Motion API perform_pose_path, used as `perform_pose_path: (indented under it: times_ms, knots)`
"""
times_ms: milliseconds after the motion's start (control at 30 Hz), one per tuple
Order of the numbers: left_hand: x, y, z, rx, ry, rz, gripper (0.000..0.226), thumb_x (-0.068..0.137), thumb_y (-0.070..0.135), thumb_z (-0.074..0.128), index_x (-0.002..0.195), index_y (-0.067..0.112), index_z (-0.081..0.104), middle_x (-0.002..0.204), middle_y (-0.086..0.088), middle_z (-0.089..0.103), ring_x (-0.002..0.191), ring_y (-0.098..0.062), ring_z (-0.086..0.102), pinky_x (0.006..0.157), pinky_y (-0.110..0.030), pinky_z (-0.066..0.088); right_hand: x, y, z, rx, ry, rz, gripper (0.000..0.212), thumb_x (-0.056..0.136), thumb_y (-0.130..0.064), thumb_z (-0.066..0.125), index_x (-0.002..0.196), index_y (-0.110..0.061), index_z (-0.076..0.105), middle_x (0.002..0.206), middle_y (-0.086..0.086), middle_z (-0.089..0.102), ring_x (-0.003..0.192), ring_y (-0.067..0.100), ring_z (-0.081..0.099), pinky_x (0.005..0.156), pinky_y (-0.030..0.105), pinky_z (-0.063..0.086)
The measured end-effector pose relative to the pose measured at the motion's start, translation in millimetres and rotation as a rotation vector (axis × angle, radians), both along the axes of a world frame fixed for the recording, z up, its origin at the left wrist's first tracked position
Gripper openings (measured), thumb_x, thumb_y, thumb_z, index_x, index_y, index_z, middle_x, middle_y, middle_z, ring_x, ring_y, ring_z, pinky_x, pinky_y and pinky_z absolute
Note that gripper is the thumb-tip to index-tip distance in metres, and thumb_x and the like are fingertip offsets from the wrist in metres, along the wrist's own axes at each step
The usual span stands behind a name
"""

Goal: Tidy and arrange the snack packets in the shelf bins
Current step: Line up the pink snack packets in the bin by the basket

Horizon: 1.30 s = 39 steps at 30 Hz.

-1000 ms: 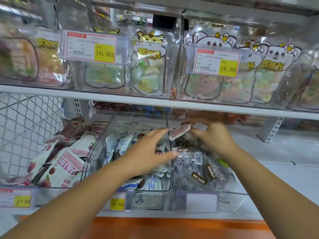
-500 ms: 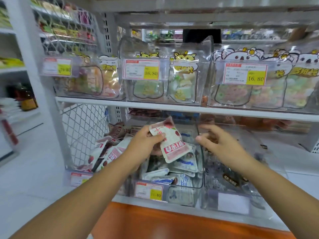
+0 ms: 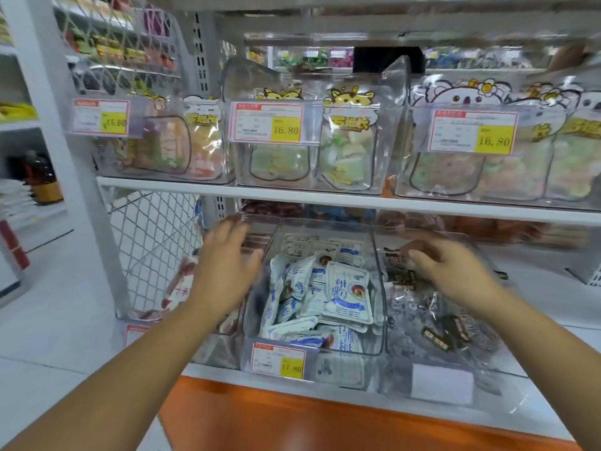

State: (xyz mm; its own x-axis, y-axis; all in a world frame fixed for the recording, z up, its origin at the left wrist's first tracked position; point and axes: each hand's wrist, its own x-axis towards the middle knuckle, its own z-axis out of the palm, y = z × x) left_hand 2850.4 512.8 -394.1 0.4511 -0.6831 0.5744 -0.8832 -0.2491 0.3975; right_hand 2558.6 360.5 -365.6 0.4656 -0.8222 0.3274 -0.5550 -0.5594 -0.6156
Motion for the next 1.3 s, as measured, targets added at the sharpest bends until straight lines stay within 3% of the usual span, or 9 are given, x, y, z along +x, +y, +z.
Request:
perform_pose_path:
  times_ms: [100, 233, 400, 633, 767, 967, 1133, 1233, 1300]
  knots:
    - [-53.5, -16.2, 2.6, 0.108, 0.013, -0.333, 0.046, 0.093, 0.036, 0.058, 0.137, 0.025, 0.05, 0.145, 0.002, 0.043, 0.135, -0.017, 0.035, 0.109, -0.025, 0.023, -11.2, -12.5, -1.6, 0.058, 0.004, -0.001, 0.026, 0.098, -0.018, 0.051, 0.12, -0.03, 0.061, 0.106, -0.007, 0.069, 0.097, 0.022, 0.067, 0.078, 0.028, 0.053]
    - [-108.8, -37.7, -8.9, 0.351, 0.02, -0.606, 0.062, 0.094, 0.057, 0.044, 0.15, 0.036, 0.027, 0.157, 0.021, 0.012, 0.143, 0.001, 0.007, 0.112, -0.014, 0.002, -8.9, -32.8, -15.1, 0.04, 0.193, 0.055, 0.024, 0.098, -0.022, 0.053, 0.119, -0.023, 0.065, 0.116, -0.006, 0.065, 0.109, 0.013, 0.059, 0.08, 0.018, 0.041]
    - [-113.6, -59.0, -22.7, 0.45, -0.028, -0.657, 0.073, 0.088, 0.07, 0.037, 0.151, 0.04, 0.016, 0.158, 0.024, 0.003, 0.143, 0.006, -0.002, 0.12, -0.029, 0.008, 4.0, -46.0, -23.8, -0.043, 0.683, 0.103, 0.03, 0.096, -0.033, 0.054, 0.123, -0.022, 0.062, 0.124, 0.0, 0.063, 0.109, 0.02, 0.058, 0.094, 0.033, 0.047]
    - [-111.2, -60.5, -27.4, 0.462, -0.045, -0.666, 0.073, 0.087, 0.072, 0.035, 0.15, 0.044, 0.011, 0.157, 0.026, 0.003, 0.143, 0.006, 0.002, 0.118, -0.027, 0.01, 12.6, -52.7, -32.8, -0.064, 0.823, 0.117, 0.031, 0.098, -0.044, 0.047, 0.107, -0.026, 0.069, 0.096, 0.0, 0.068, 0.084, 0.016, 0.061, 0.081, 0.035, 0.052]
    - [-112.2, -56.7, -25.9, 0.484, -0.043, -0.66, 0.075, 0.085, 0.074, 0.03, 0.151, 0.045, 0.009, 0.157, 0.026, 0.002, 0.143, 0.005, 0.002, 0.118, -0.027, 0.01, 13.9, -55.4, -40.4, 0.01, 0.757, 0.115, 0.01, 0.093, -0.033, 0.059, 0.086, -0.032, 0.066, 0.09, -0.008, 0.066, 0.078, 0.009, 0.06, 0.077, 0.032, 0.054]
    - [-114.9, -53.6, -20.2, 0.505, 0.005, -0.652, 0.08, 0.077, 0.079, 0.026, 0.15, 0.047, 0.011, 0.157, 0.028, 0.002, 0.143, 0.005, 0.004, 0.119, -0.033, 0.014, 4.2, -55.1, -36.7, 0.093, 0.573, 0.148, 0.008, 0.089, -0.027, 0.066, 0.082, -0.028, 0.069, 0.089, -0.007, 0.069, 0.079, 0.012, 0.066, 0.074, 0.031, 0.055]
    - [-115.7, -51.9, -16.6, 0.52, 0.026, -0.64, 0.073, 0.085, 0.073, 0.037, 0.149, 0.048, 0.014, 0.157, 0.027, 0.004, 0.144, 0.002, 0.007, 0.119, -0.034, 0.016, -8.2, -46.1, -22.2, 0.251, 0.239, 0.164, 0.013, 0.082, -0.021, 0.075, 0.072, -0.028, 0.073, 0.079, -0.008, 0.072, 0.067, 0.002, 0.062, 0.067, 0.022, 0.049]
    - [-116.1, -51.0, -15.2, 0.533, 0.045, -0.639, 0.074, 0.083, 0.074, 0.037, 0.149, 0.049, 0.014, 0.157, 0.026, 0.003, 0.144, 0.002, 0.006, 0.119, -0.036, 0.016, -14.9, -46.1, -14.4, 0.208, 0.107, 0.104, 0.008, 0.082, -0.03, 0.075, 0.075, -0.029, 0.073, 0.084, 0.007, 0.073, 0.074, 0.028, 0.067, 0.067, 0.038, 0.054]
    - [-116.7, -50.6, -14.8, 0.537, 0.05, -0.634, 0.077, 0.081, 0.076, 0.035, 0.149, 0.049, 0.014, 0.157, 0.027, 0.003, 0.144, 0.002, 0.005, 0.119, -0.037, 0.016, -17.2, -45.4, -14.6, 0.177, 0.081, 0.093, 0.006, 0.088, -0.028, 0.069, 0.082, -0.026, 0.071, 0.091, 0.011, 0.072, 0.08, 0.032, 0.067, 0.066, 0.035, 0.055]
